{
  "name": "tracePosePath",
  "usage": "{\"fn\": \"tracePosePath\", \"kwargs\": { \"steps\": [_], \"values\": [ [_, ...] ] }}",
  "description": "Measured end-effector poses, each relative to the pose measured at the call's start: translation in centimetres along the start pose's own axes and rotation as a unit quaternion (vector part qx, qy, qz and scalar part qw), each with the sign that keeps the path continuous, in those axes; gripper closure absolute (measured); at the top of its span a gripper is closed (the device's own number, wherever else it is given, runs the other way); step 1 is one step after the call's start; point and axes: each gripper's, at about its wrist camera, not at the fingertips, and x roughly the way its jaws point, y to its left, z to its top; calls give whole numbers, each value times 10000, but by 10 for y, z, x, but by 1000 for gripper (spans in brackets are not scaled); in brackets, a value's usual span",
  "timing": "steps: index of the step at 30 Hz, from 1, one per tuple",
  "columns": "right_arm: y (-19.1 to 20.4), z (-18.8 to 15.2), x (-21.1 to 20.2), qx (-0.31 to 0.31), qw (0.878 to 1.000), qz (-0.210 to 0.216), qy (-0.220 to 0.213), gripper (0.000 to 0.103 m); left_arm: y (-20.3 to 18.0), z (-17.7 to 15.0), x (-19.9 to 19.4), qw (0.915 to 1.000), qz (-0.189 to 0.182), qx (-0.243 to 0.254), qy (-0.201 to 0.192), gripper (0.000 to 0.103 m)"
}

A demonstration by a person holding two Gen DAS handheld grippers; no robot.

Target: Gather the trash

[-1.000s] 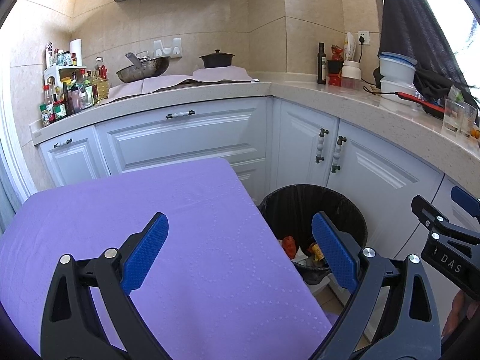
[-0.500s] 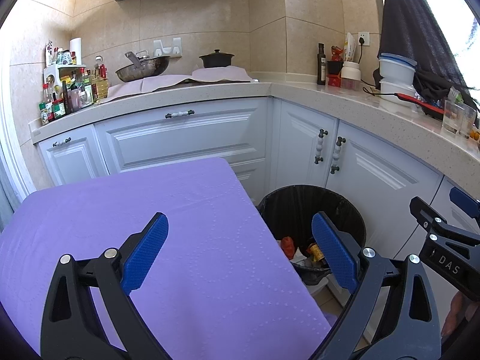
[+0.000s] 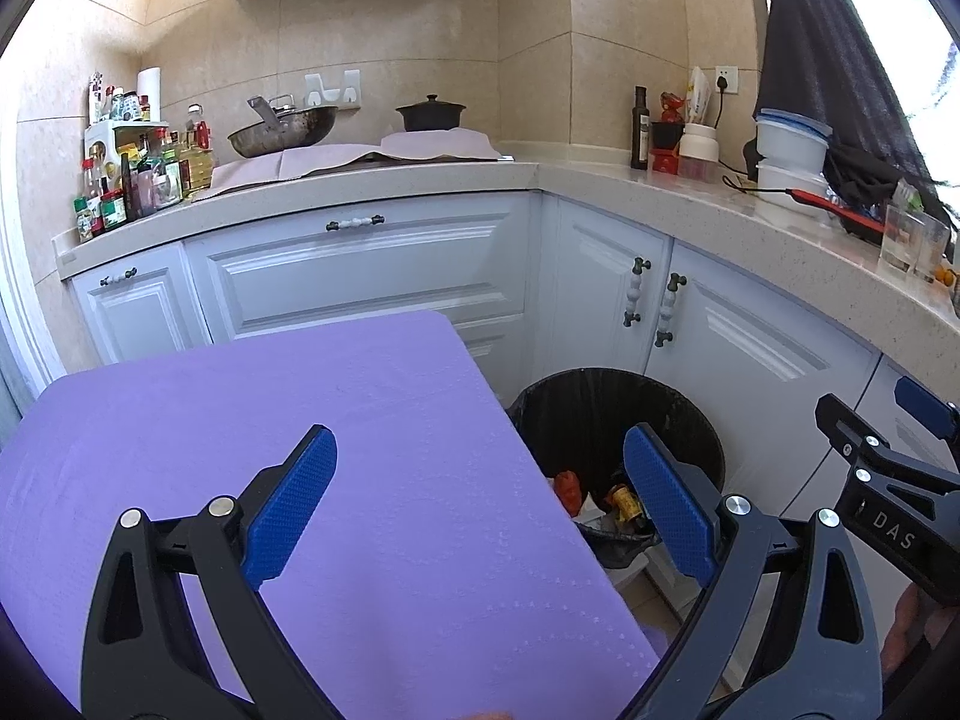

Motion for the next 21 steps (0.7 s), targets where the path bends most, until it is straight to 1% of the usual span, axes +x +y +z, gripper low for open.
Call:
{"fn": "tracePosePath", "kwargs": {
  "steps": [7,15,21],
  "values": [
    [0,0,0,-5,10000,-3,2,20,-1,-1,0,10000,48,-24,-22,9],
    [-2,1,1,-16,10000,4,27,20,-1,-1,3,10000,-43,-53,67,9],
    [-3,1,4,-37,10000,7,42,20,-4,-2,4,9999,-93,15,52,9]
  ]
}}
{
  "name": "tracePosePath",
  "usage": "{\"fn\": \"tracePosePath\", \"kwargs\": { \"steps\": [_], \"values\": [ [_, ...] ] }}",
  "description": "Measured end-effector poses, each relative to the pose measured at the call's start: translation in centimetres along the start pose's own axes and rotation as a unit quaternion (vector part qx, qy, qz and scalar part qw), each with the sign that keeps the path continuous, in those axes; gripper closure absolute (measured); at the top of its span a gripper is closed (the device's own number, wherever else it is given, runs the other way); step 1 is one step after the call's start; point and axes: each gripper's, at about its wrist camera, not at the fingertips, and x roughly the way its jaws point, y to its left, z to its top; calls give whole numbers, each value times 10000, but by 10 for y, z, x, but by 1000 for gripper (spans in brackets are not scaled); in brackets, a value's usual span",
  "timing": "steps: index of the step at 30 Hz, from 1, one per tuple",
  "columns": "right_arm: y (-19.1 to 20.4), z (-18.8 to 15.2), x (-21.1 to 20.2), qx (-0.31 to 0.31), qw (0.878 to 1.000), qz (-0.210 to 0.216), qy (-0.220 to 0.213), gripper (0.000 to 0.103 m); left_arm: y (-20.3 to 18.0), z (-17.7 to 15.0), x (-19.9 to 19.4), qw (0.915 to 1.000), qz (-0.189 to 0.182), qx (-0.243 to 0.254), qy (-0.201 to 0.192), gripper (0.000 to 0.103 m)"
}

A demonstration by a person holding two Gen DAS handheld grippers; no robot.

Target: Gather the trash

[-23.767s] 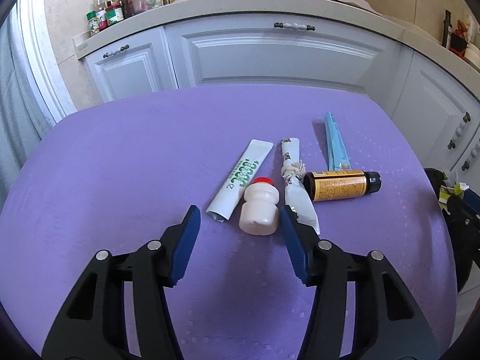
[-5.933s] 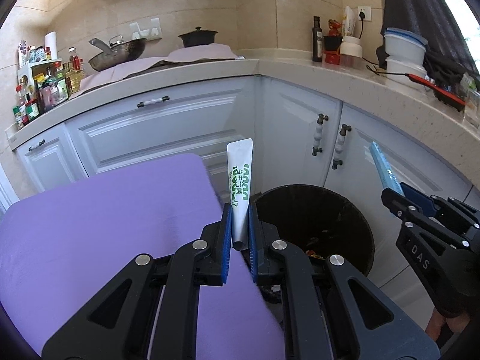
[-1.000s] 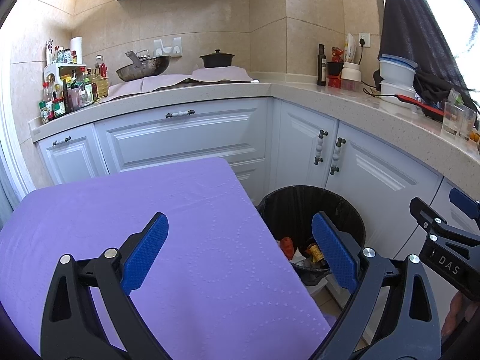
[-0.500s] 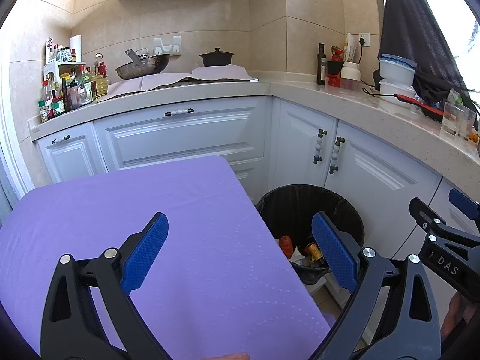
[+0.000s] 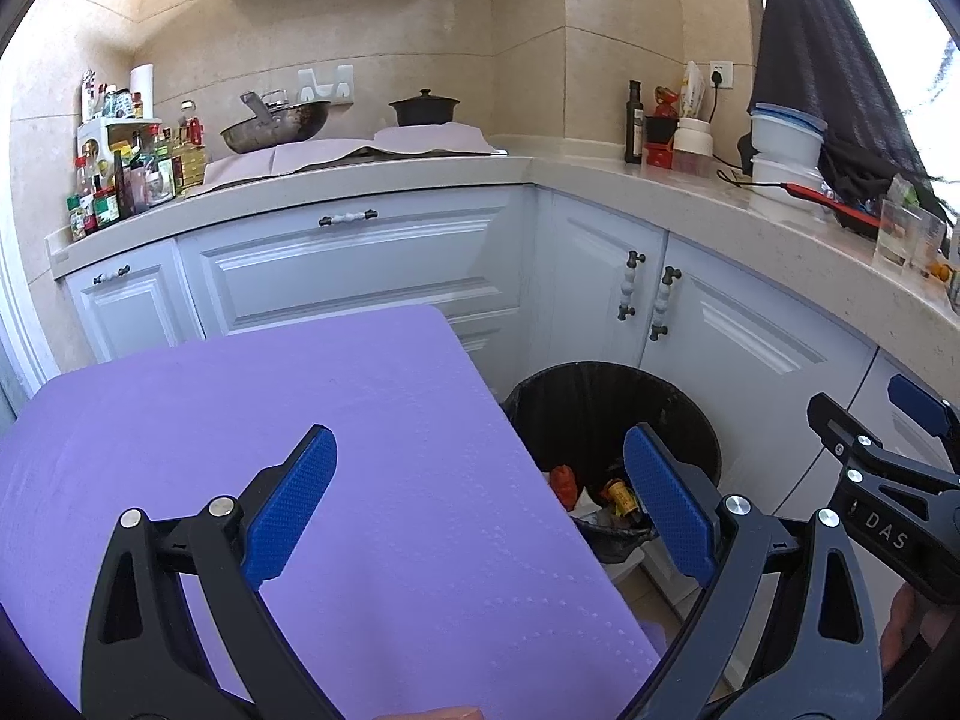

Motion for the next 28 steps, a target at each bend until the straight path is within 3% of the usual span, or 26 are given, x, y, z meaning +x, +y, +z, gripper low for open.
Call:
{"fn": "tracePosePath", "kwargs": {
  "steps": [15,28],
  "values": [
    [0,-1,4,-12,10000,-6,17,20,-1,0,3,9999,-126,-60,66,5],
    [4,-3,5,-80,9999,94,28,19,16,0,8,9995,211,-168,170,5]
  ]
}}
